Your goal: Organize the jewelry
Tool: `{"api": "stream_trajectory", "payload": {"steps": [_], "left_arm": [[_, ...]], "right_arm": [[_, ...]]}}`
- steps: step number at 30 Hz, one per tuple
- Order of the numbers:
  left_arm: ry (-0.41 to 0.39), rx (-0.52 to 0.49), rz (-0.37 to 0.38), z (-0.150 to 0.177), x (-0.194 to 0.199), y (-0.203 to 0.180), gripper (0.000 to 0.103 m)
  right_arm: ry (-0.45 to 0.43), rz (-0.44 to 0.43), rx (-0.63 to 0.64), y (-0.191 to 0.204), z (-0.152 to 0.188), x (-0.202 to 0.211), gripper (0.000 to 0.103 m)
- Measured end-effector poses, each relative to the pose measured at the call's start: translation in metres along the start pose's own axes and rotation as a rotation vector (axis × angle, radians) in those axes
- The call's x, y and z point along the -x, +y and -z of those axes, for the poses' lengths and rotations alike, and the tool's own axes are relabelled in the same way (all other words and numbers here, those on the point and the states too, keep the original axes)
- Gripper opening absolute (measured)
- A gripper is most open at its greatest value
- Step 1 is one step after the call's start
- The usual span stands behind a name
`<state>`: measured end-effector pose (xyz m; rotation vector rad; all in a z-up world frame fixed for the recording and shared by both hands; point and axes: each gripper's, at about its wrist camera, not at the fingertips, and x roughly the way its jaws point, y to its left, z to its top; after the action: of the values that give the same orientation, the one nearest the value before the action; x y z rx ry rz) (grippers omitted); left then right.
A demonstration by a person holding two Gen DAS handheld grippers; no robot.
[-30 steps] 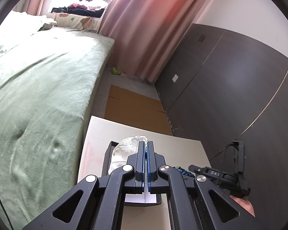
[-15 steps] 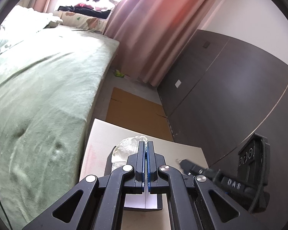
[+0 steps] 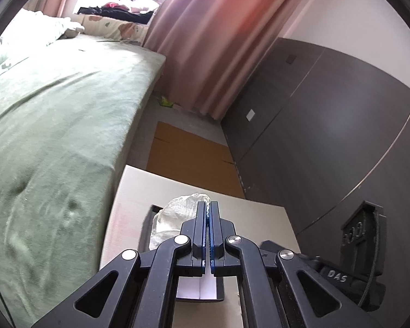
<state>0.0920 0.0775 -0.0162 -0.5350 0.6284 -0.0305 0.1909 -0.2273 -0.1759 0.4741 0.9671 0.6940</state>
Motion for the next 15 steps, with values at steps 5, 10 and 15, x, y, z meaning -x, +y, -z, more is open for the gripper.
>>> {"api": "stream_trajectory", "payload": {"steps": [5, 10, 15], "left_arm": [[0.106, 0.023, -0.024, 0.006, -0.023, -0.002, 0.024], [0.052, 0.038, -0.022, 0.014, -0.015, -0.004, 0.074], [0.083, -0.024, 0.007, 0.028, -0.017, -0.024, 0.074]], "right_arm": [[-0.02, 0.051, -0.045, -0.021, 0.0, 0.024, 0.065], [-0.054, 0.094, -0.064, -0.037, -0.002, 0.051, 0.065], [-0.045, 0.177, -0.093, -0.054, 0.003, 0.067, 0.065]]}}
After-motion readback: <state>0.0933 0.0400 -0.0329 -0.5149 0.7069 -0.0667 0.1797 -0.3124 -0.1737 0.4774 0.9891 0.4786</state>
